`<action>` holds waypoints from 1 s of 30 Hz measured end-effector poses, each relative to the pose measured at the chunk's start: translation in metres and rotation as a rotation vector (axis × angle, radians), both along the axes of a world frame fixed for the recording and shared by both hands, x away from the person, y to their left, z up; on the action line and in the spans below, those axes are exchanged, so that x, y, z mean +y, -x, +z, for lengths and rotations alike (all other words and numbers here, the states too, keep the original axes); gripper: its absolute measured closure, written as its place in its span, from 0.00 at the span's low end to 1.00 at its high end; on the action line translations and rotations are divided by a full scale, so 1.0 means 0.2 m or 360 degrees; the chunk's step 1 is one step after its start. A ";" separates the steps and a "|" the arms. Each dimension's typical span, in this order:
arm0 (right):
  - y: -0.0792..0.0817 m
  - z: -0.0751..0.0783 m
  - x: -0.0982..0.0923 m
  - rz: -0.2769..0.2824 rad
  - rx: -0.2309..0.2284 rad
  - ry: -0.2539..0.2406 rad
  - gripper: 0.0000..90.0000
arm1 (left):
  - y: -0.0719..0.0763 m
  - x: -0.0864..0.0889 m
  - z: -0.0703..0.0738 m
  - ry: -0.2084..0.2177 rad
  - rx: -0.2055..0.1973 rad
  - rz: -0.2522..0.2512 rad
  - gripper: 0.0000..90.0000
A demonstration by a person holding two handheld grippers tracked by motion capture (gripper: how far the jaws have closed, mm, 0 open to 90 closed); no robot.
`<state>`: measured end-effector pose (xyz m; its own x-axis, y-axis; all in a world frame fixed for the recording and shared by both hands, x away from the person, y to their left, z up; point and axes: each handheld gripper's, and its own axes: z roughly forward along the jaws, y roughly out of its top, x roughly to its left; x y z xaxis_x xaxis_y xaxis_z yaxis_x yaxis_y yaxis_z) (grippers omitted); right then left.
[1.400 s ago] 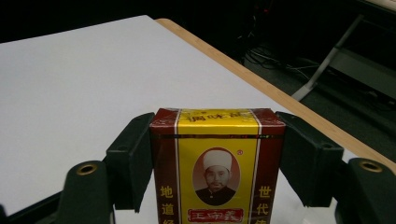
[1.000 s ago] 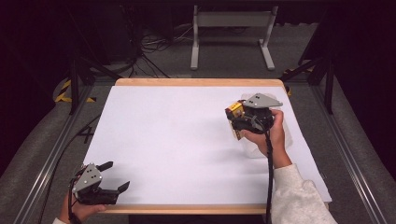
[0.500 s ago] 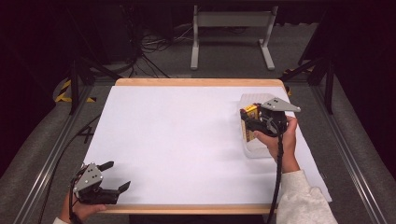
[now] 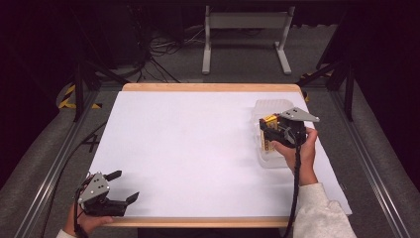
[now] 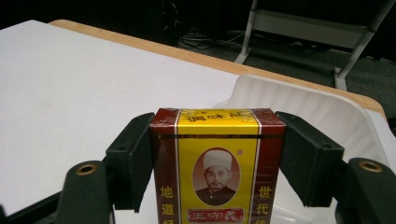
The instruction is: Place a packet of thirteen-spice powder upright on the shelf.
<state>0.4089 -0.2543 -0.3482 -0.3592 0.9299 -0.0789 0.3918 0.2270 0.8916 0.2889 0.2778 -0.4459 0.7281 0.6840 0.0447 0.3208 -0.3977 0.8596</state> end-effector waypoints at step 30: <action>0.04 -0.02 -0.02 0.0042 0.0054 0.0106 0.30 | 0.00 0.00 0.00 -0.0006 -0.0002 -0.0004 0.08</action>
<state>0.4011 -0.2584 -0.3529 -0.3871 0.9132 -0.1276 0.4145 0.2959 0.8606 0.2880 0.2783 -0.4458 0.7297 0.6821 0.0484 0.3187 -0.4019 0.8584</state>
